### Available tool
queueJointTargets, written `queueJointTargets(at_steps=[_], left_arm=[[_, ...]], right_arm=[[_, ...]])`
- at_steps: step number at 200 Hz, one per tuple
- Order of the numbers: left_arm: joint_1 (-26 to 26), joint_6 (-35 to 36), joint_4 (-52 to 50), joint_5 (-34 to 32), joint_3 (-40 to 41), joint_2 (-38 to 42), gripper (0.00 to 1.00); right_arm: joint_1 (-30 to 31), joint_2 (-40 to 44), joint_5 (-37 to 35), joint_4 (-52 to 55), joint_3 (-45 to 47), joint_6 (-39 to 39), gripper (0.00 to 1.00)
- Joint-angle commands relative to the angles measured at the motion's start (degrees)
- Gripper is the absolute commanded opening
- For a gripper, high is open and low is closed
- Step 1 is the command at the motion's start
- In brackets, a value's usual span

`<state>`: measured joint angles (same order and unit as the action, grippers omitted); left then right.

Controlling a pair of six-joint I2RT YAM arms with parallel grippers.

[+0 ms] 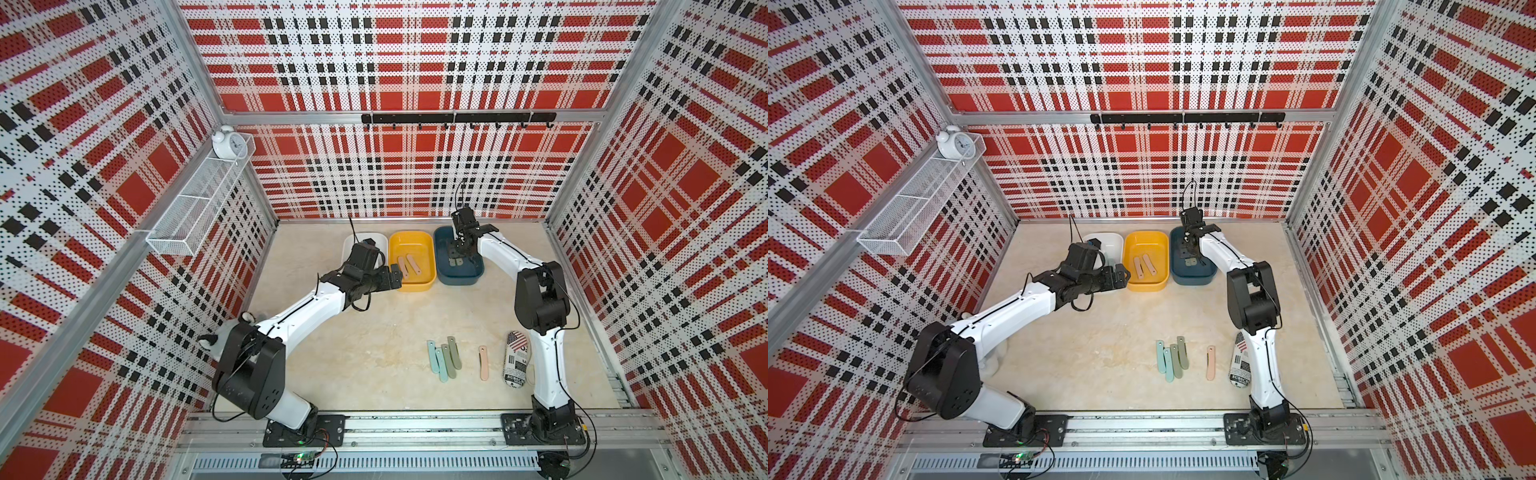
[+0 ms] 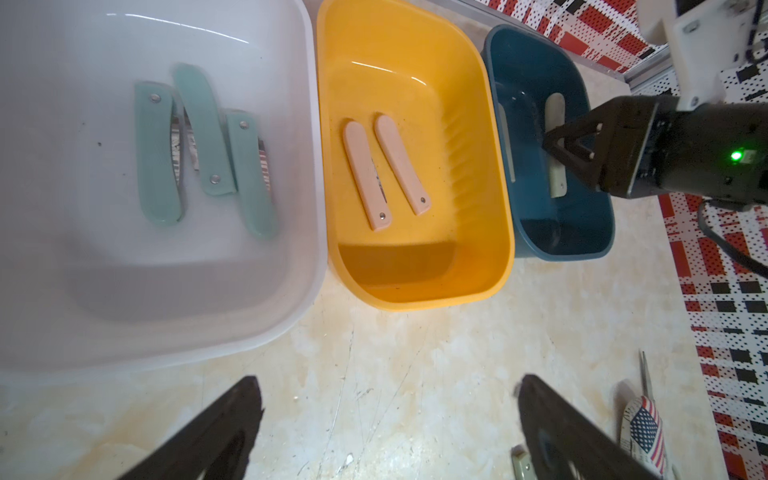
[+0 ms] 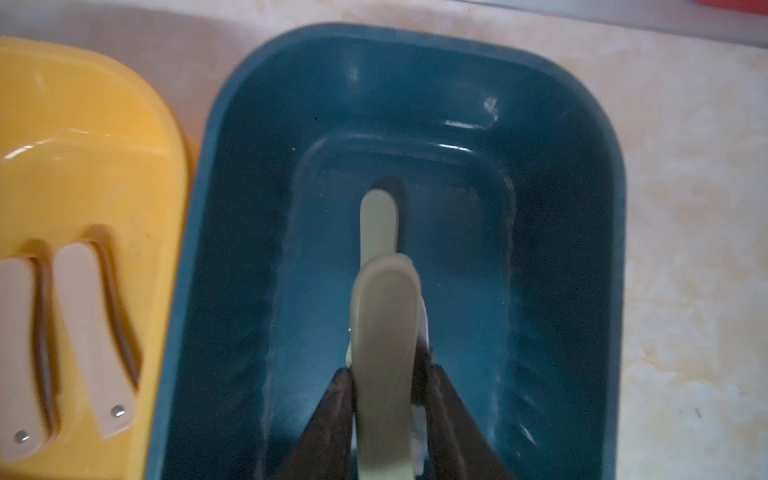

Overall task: Place the fruit knives into the storage box by color
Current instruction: Place the fruit knife in the storage box.

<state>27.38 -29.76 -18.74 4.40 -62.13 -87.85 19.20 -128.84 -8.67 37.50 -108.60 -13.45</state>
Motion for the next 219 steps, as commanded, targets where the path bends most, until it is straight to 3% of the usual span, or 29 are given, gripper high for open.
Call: queueJointTargets(at_steps=[1,45,90,112,116,129,178,219], left_arm=[[0.5,0.2,0.2,-0.9,-2.2,-1.4,0.98],[1.7,0.5,-0.5,-1.9,-3.0,-2.2,0.98],[4.3,0.9,-3.3,-3.7,-4.1,-2.1,0.98],[6.8,0.3,-4.9,-4.3,-4.3,-2.1,0.98],[7.3,0.1,-5.4,-4.5,-4.5,-2.2,0.98],[9.9,-0.2,-8.0,-5.8,-5.2,-2.6,0.98],[19.3,-3.2,-13.6,-8.7,-3.5,-2.2,0.99],[29.5,-9.1,-14.8,-8.9,-2.4,-6.1,0.94]], right_arm=[[-0.1,-1.7,1.3,-1.5,-2.2,-1.2,0.35],[-0.2,-2.5,1.2,-1.7,-3.6,-1.4,0.47],[0.2,7.9,1.6,-1.9,1.1,-1.5,0.57],[1.3,16.1,1.2,-2.8,9.5,-2.9,0.7],[1.5,17.6,1.3,-2.9,11.4,-3.2,0.8],[2.2,23.1,1.2,-3.4,19.3,-4.1,1.0],[6.8,43.4,-0.8,0.1,44.9,-9.2,1.0],[6.8,57.4,-0.3,0.4,58.9,-12.4,1.0]])
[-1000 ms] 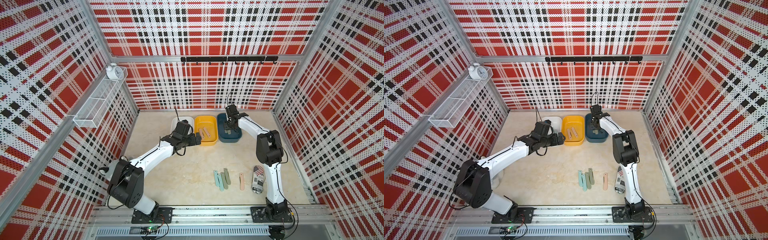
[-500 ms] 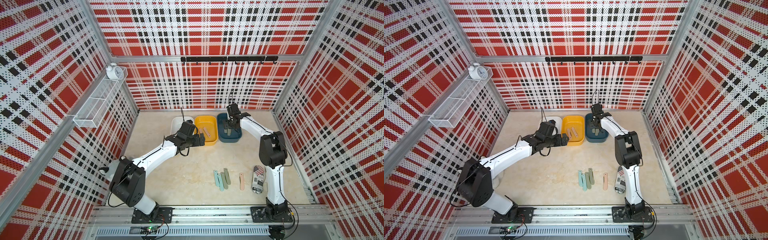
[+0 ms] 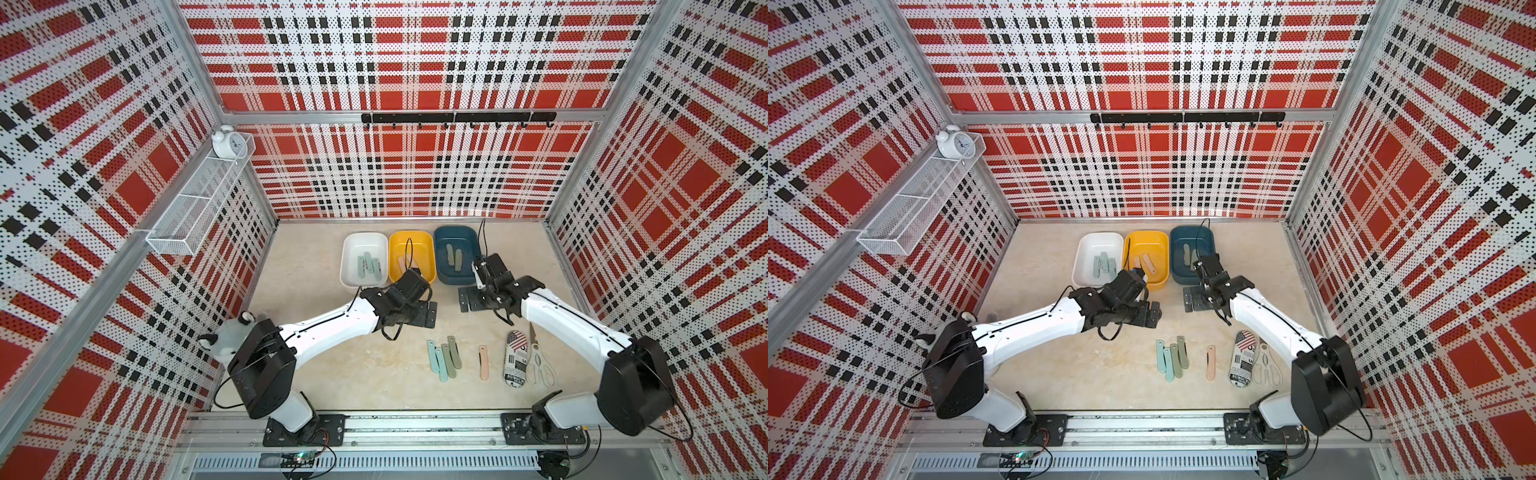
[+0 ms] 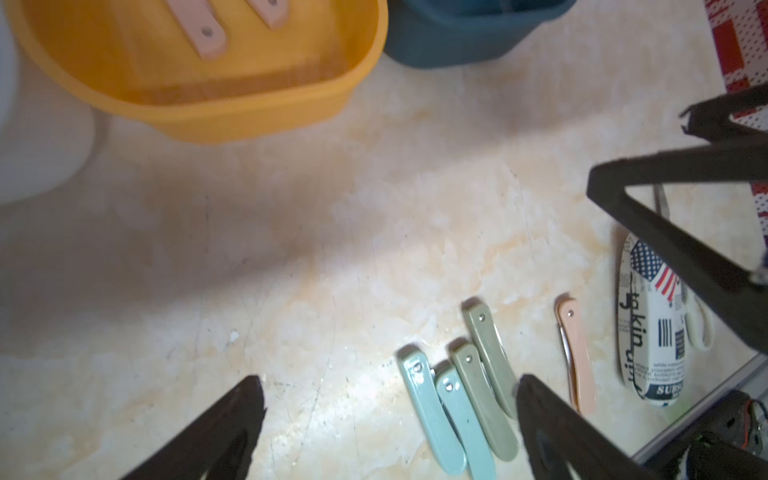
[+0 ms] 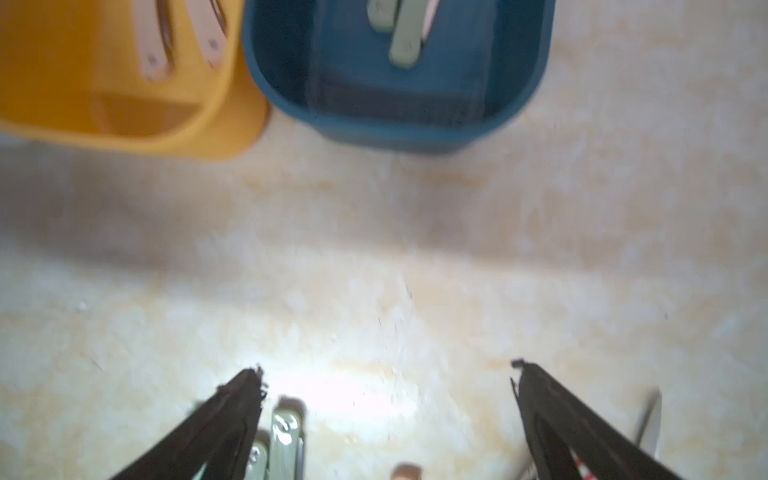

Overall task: Place the fruit knives into the storage box by color
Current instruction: Pick up the fruit knife from the center of the board.

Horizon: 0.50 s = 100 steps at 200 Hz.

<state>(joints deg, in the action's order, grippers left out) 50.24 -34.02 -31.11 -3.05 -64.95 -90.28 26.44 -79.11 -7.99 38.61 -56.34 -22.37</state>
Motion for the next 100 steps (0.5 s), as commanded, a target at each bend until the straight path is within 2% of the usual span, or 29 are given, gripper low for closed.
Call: queueJointTargets(at_steps=[1,22,40,100], left_arm=[[6.9,-4.9,-2.6,-1.6,0.4,-3.9,0.94],[9.8,-5.9,-3.9,-2.6,-0.7,-9.0,0.83],[11.0,-7.1,-4.1,-3.6,-1.1,-11.4,0.7],[12.0,-8.7,-0.7,-1.8,-0.9,-14.0,0.7]], right_arm=[[-0.5,7.9,-0.9,-0.8,6.8,-3.6,1.0],[-1.2,10.3,0.7,-2.8,9.2,-4.0,1.0],[-1.4,10.2,2.2,-4.7,9.8,-3.9,1.0],[-1.6,9.7,2.7,-6.2,10.5,-2.4,1.0]])
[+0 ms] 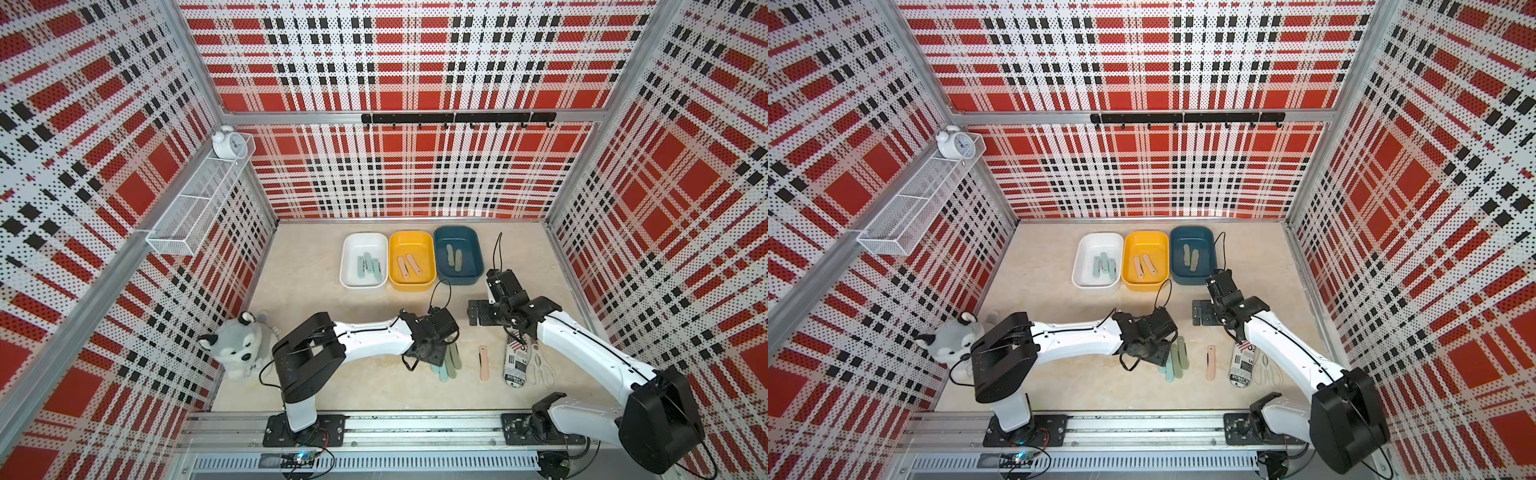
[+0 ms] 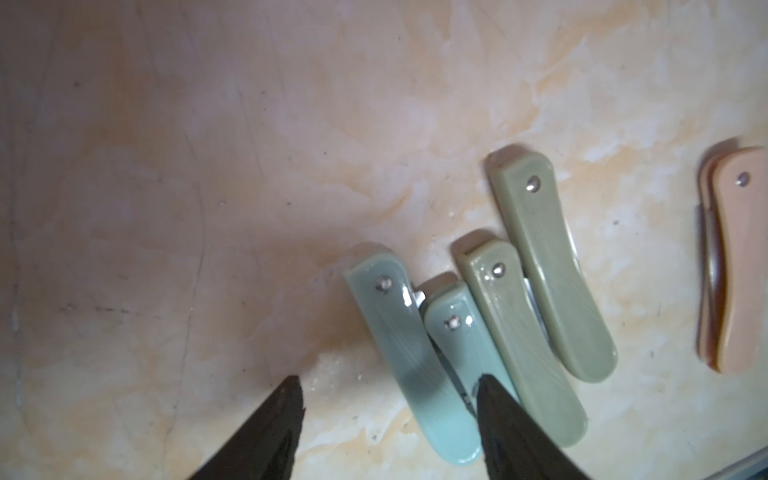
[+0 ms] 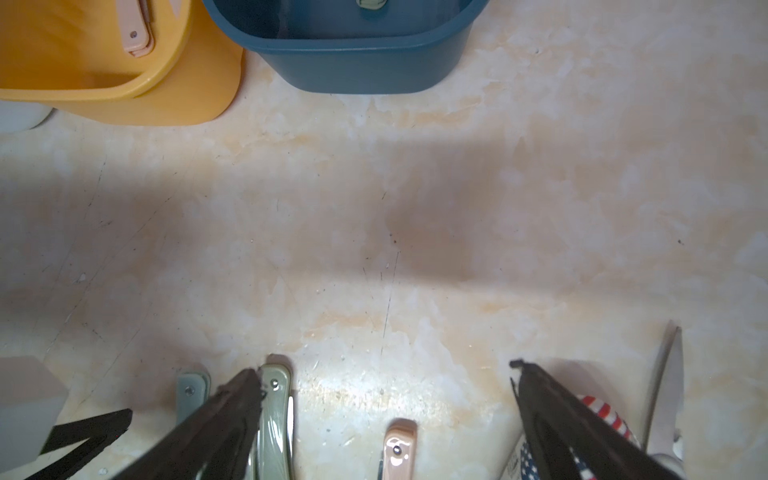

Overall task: Place the fruit knives into the storage box by color
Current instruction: Pick up the fruit knife from the center of the board.

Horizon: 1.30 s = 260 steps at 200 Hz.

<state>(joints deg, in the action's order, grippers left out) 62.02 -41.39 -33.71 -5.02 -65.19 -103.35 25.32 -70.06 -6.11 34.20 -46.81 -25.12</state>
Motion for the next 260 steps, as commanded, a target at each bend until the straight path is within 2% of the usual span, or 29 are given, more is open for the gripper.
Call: queueJointTargets(at_steps=[1,30,67,125,178,230,260], left_arm=[[0.3,-1.3,2.0,0.3,-0.6,-0.9,0.7],[0.4,-1.0,2.3,1.1,-0.9,-2.6,0.69],[0.4,-1.7,1.8,0.7,0.9,-1.1,0.58],[0.0,-3.1,1.2,-1.2,3.9,1.9,0.5],[0.1,-1.9,1.5,-1.0,1.7,-1.2,0.54],[0.6,-2.0,0.3,-2.1,1.9,-0.3,0.56],[2.1,-0.6,-1.5,-3.1,-1.8,-1.5,0.59]], right_arm=[[-0.5,0.7,0.8,-1.7,1.0,0.3,1.0],[-0.6,0.8,0.9,-1.8,2.6,0.4,1.0],[-0.7,-0.1,1.4,-2.2,2.9,0.8,1.0],[-0.9,-2.5,2.2,-2.7,1.7,1.4,1.0],[-0.9,-3.2,2.2,-2.7,0.7,1.5,1.0],[-0.9,-3.8,2.6,-3.4,1.3,1.7,1.0],[-0.9,-4.5,2.4,-3.4,1.3,2.1,1.0]])
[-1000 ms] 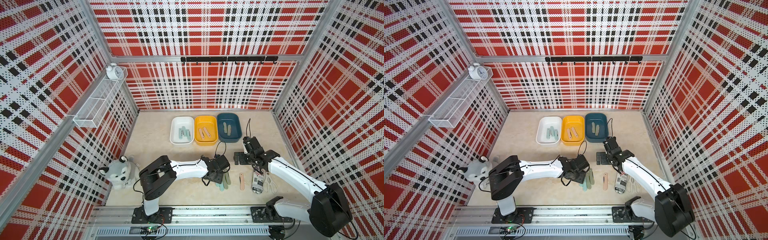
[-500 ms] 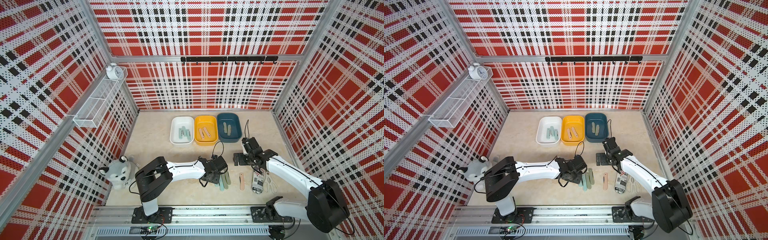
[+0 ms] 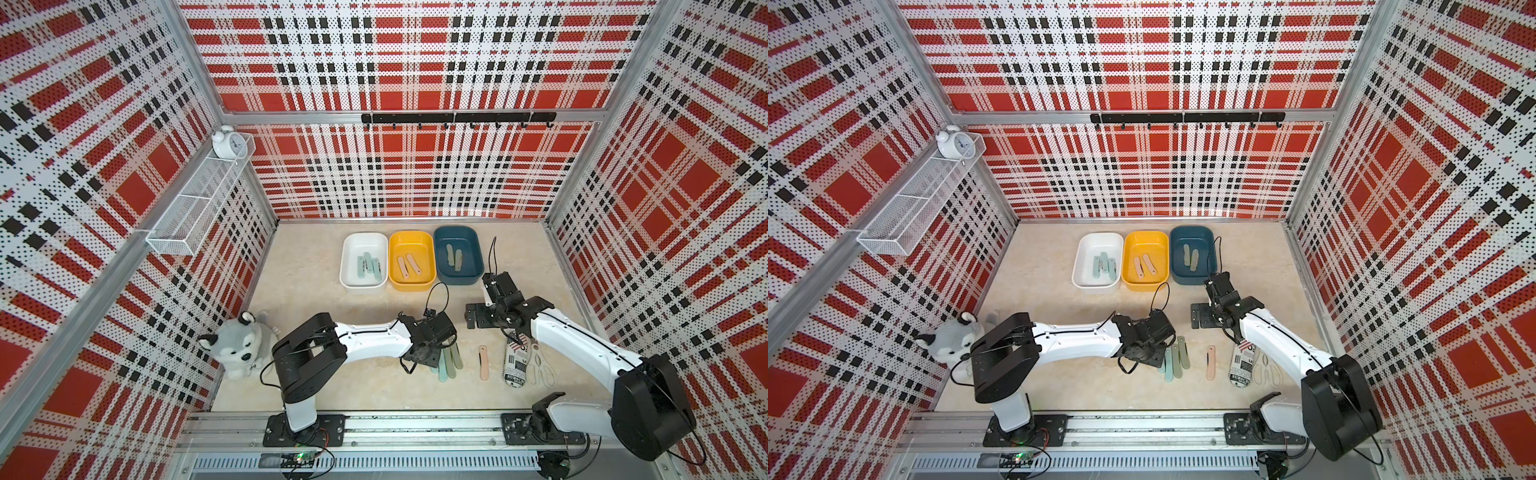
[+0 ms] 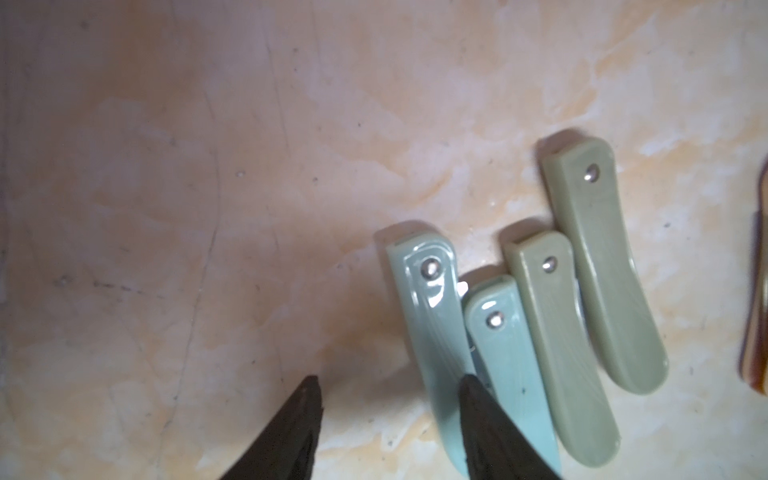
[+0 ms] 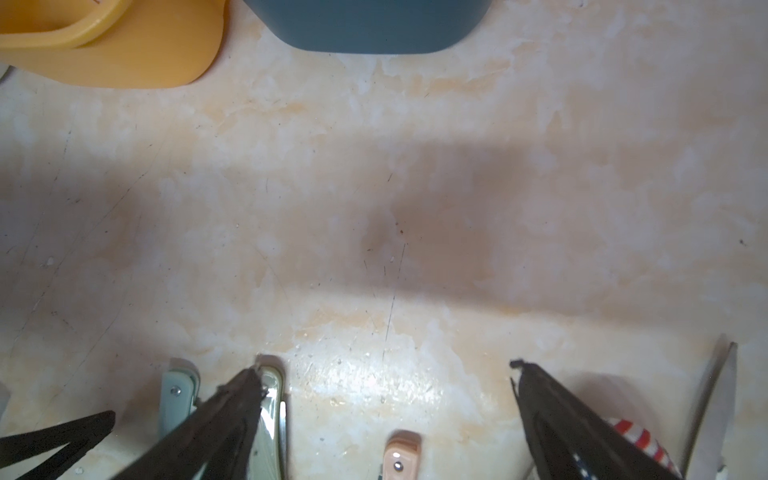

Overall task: Place the fruit knives into the storage box by color
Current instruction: Pick up the fruit knife from the center of the board.

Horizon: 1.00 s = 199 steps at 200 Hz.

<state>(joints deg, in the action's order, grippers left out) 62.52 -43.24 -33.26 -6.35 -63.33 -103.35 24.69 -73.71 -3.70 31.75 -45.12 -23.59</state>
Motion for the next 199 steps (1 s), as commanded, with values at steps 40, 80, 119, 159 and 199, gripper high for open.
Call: queueJointTargets(at_steps=[40,80,119,159,199], left_arm=[[2.3,1.4,-2.8,-2.1,-3.2,-4.1,0.58],[1.7,0.6,-2.8,-2.9,-1.1,-1.6,0.46],[0.9,-0.2,-2.7,-3.6,2.1,0.7,0.4],[0.8,0.0,-1.8,-4.1,1.4,0.2,0.49],[1.9,1.9,-1.9,-3.5,-2.6,-4.1,0.56]], right_arm=[[-0.5,-0.6,0.0,-0.9,-0.4,0.5,1.0],[-0.5,-0.1,0.2,-0.8,0.0,0.5,1.0],[-0.6,-0.4,0.1,-0.8,-0.3,0.6,1.0],[-0.6,-0.6,0.2,-0.7,-0.5,0.7,1.0],[-0.6,-0.6,-0.3,0.0,-1.3,0.8,1.0]])
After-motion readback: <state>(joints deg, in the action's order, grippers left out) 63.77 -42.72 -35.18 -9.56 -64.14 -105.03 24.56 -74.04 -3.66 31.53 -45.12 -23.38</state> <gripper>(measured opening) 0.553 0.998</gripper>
